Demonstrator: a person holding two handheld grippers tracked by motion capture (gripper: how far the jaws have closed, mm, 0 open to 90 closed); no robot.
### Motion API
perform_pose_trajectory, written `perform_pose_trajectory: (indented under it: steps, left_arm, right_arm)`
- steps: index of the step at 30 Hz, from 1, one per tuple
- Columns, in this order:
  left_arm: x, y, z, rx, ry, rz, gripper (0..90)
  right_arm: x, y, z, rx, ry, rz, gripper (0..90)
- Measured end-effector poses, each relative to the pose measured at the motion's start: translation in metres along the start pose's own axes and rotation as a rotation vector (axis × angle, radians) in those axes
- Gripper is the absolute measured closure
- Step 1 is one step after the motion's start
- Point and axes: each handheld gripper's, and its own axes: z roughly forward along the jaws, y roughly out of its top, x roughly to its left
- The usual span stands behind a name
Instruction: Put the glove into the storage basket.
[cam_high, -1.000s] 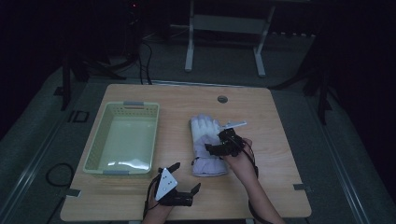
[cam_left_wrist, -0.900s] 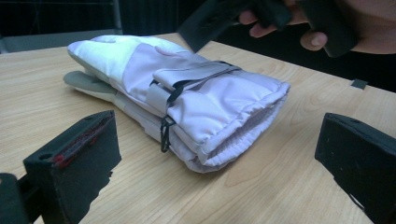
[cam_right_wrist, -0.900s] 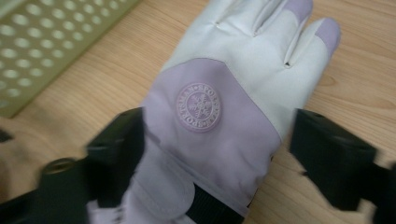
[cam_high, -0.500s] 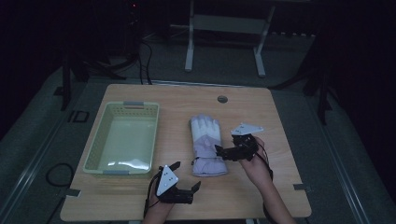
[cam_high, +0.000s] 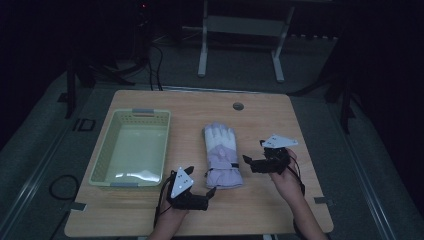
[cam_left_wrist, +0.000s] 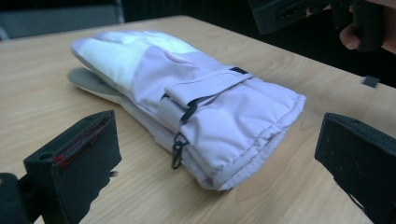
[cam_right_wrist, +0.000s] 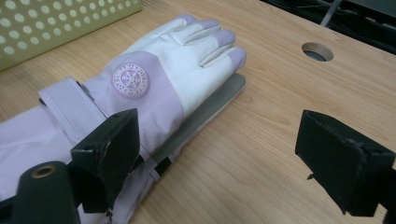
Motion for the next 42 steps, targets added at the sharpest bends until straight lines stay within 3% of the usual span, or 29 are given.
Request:
perform_pose_trajectory:
  steps: [1, 3, 6, 10, 12, 13, 14, 15, 16, 17, 18, 19, 20, 21, 24, 25, 26, 27, 28, 29, 30, 33, 34, 35, 36, 37, 38, 41, 42]
  left_arm:
    - [0.001, 0.005, 0.002, 0.004, 0.015, 0.015, 0.2]
    - [0.002, 0.012, 0.004, -0.006, 0.002, 0.024, 0.2]
    - [0.003, 0.019, 0.007, -0.010, -0.006, 0.038, 0.2]
    - [0.007, 0.030, 0.017, -0.001, -0.021, 0.038, 0.2]
    - [0.011, 0.036, 0.024, 0.015, -0.032, 0.020, 0.2]
    - [0.014, 0.041, 0.031, 0.037, -0.029, 0.010, 0.2]
    - [0.014, 0.041, 0.031, 0.037, -0.029, 0.010, 0.2]
    - [0.016, 0.049, 0.037, 0.056, 0.009, 0.024, 0.3]
    - [0.016, 0.049, 0.037, 0.056, 0.009, 0.024, 0.2]
    - [0.018, 0.055, 0.042, 0.078, 0.027, 0.033, 0.2]
    - [0.018, 0.055, 0.042, 0.078, 0.027, 0.033, 0.3]
    - [0.022, 0.061, 0.047, 0.090, 0.033, 0.025, 0.2]
    - [0.022, 0.061, 0.047, 0.090, 0.033, 0.025, 0.3]
    - [0.025, 0.064, 0.050, 0.084, 0.044, 0.012, 0.3]
    - [0.028, 0.065, 0.053, 0.086, 0.060, 0.001, 0.4]
    - [0.032, 0.062, 0.057, 0.092, 0.048, -0.037, 5.1]
    - [0.032, 0.062, 0.057, 0.092, 0.048, -0.037, 7.0]
    - [0.033, 0.057, 0.061, 0.108, 0.047, -0.065, 7.0]
    - [0.033, 0.057, 0.061, 0.108, 0.047, -0.065, 7.6]
    - [0.035, 0.050, 0.065, 0.142, 0.052, -0.094, 12.8]
    - [0.035, 0.046, 0.066, 0.156, 0.062, -0.110, 14.4]
    - [0.039, 0.037, 0.071, 0.205, 0.067, -0.159, 14.5]
    - [0.039, 0.037, 0.071, 0.205, 0.067, -0.159, 14.5]
    - [0.043, 0.031, 0.075, 0.253, 0.064, -0.190, 14.5]
    - [0.043, 0.031, 0.075, 0.253, 0.064, -0.190, 14.5]
    - [0.042, 0.026, 0.079, 0.298, 0.071, -0.167, 14.5]
    - [0.042, 0.026, 0.079, 0.298, 0.071, -0.167, 14.5]
    - [0.046, 0.022, 0.083, 0.322, 0.047, -0.206, 14.4]
    - [0.047, 0.021, 0.084, 0.328, 0.042, -0.212, 14.4]
  right_arm:
    - [0.000, -0.001, 0.000, -0.022, -0.002, -0.003, 13.7]
    - [0.000, -0.001, 0.000, -0.036, 0.000, -0.011, 14.4]
    - [0.001, 0.001, 0.000, -0.004, -0.015, -0.016, 14.5]
    - [0.001, 0.004, 0.003, 0.000, -0.004, 0.021, 13.8]
    - [-0.001, 0.006, 0.004, -0.013, 0.009, 0.049, 12.3]
    - [-0.002, 0.008, 0.006, -0.023, 0.008, 0.091, 11.8]
    - [-0.002, 0.008, 0.006, -0.023, 0.008, 0.091, 11.8]
    - [-0.003, 0.010, 0.009, -0.026, -0.019, 0.109, 10.7]
    - [-0.003, 0.010, 0.009, -0.026, -0.019, 0.109, 10.7]
    - [-0.003, 0.012, 0.013, -0.013, 0.011, 0.109, 10.7]
    - [-0.003, 0.012, 0.013, -0.013, 0.011, 0.109, 10.7]
    - [-0.002, 0.014, 0.017, 0.004, -0.025, 0.098, 16.6]
    - [-0.002, 0.014, 0.017, 0.004, -0.025, 0.098, 16.6]
    - [-0.003, 0.016, 0.021, 0.013, -0.043, 0.095, 27.2]
    - [-0.003, 0.018, 0.023, 0.008, -0.036, 0.102, 34.7]
    - [-0.004, 0.018, 0.028, 0.016, -0.007, 0.122, 42.1]
    - [-0.004, 0.018, 0.028, 0.016, -0.007, 0.122, 42.1]
    - [-0.002, 0.017, 0.032, 0.010, 0.020, 0.134, 45.8]
    - [-0.002, 0.017, 0.032, 0.010, 0.020, 0.134, 45.8]
    - [0.002, 0.015, 0.036, 0.020, 0.060, 0.135, 47.6]
    - [0.004, 0.013, 0.038, 0.026, 0.069, 0.130, 47.5]
    - [0.005, 0.007, 0.045, 0.062, 0.106, 0.153, 47.5]
    - [0.005, 0.007, 0.045, 0.062, 0.106, 0.153, 47.5]
    - [0.005, 0.003, 0.050, 0.084, 0.117, 0.167, 47.0]
    - [0.005, 0.003, 0.050, 0.084, 0.117, 0.167, 47.0]
    - [0.006, -0.002, 0.055, 0.109, 0.121, 0.176, 45.6]
    - [0.006, -0.002, 0.055, 0.109, 0.121, 0.176, 45.6]
    - [0.006, -0.013, 0.071, 0.176, 0.219, 0.257, 43.4]
    - [0.005, -0.016, 0.075, 0.192, 0.226, 0.275, 41.6]
